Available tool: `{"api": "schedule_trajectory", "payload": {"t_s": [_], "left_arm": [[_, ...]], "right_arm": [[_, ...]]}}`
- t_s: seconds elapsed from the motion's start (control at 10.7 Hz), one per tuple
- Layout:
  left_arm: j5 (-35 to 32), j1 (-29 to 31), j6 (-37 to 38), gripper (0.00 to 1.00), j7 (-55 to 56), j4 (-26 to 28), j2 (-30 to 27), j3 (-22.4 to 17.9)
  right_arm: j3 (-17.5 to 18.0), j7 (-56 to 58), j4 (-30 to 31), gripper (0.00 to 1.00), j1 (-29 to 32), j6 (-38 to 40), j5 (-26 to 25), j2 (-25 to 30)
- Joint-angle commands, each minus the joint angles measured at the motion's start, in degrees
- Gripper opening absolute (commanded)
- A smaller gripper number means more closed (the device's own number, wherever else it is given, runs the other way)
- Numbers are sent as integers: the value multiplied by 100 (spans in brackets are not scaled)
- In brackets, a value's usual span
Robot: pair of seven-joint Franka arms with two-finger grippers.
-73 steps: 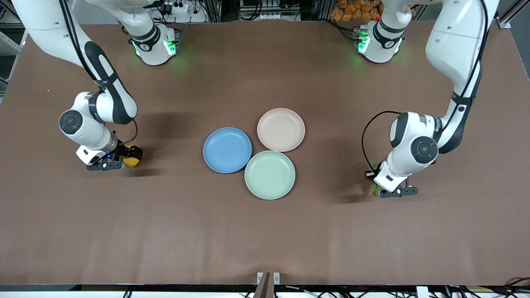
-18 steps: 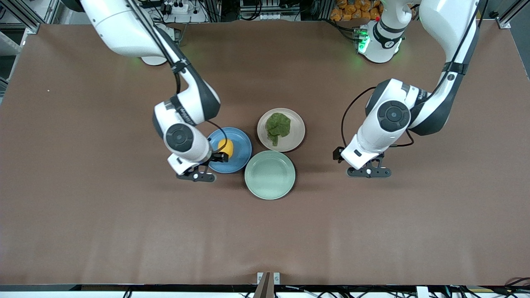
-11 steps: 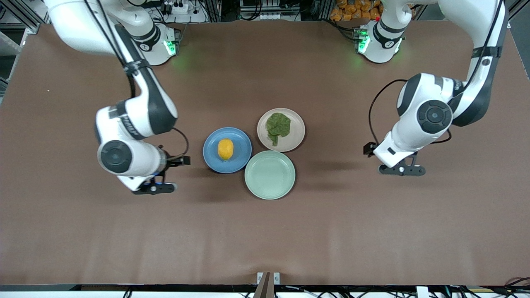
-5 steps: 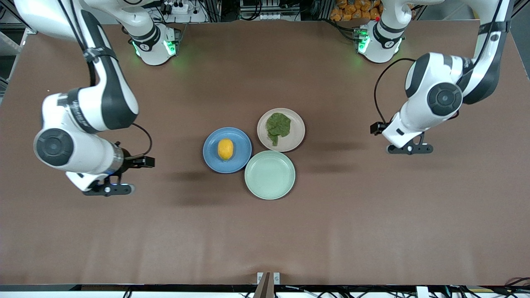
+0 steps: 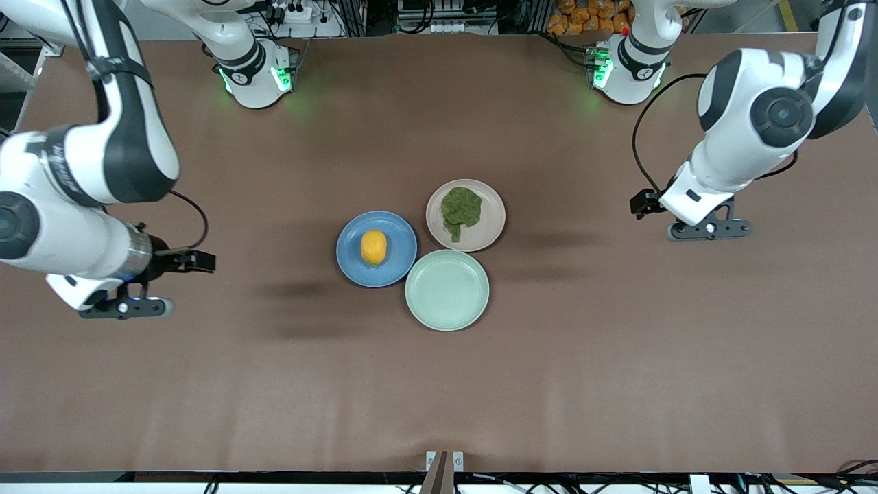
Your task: Place lemon and lettuce in plates
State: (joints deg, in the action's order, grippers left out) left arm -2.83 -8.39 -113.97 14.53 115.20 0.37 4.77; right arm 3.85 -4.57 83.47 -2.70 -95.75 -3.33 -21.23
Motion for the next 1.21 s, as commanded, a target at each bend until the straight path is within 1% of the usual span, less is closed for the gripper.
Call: {"api": "schedule_trajectory", "payload": {"t_s": [0.0,0.19,0.47,0.56,0.65,0.75,0.93,1.12], "left_arm": [[169,-5,42,100,-197,-601,-10,-29],[247,-5,234,100,-179,-997,-28,-29],[326,-5,1068,100,-249,-1648,-37,-29],[466,4,1262,100,-293,-1824,-54,-37],[511,-5,1533,100,-380,-2043,-72,-133],[511,-5,1788,100,-494,-2271,-63,-160],[467,-14,1922,100,-723,-2379,-98,-161],[424,-14,1975,100,-733,-2414,-116,-161]], "right_arm": [[46,79,607,100,33,3,-71,627],[37,79,985,100,24,-14,-71,1031],[37,79,1574,100,68,-154,-71,1611],[37,79,1732,100,94,-172,-71,1804],[46,87,1891,100,156,-164,-62,2015],[37,122,1988,100,165,-155,-54,2191],[37,272,1998,100,209,-93,-54,2456],[11,272,1858,100,209,256,-62,2554]]}}
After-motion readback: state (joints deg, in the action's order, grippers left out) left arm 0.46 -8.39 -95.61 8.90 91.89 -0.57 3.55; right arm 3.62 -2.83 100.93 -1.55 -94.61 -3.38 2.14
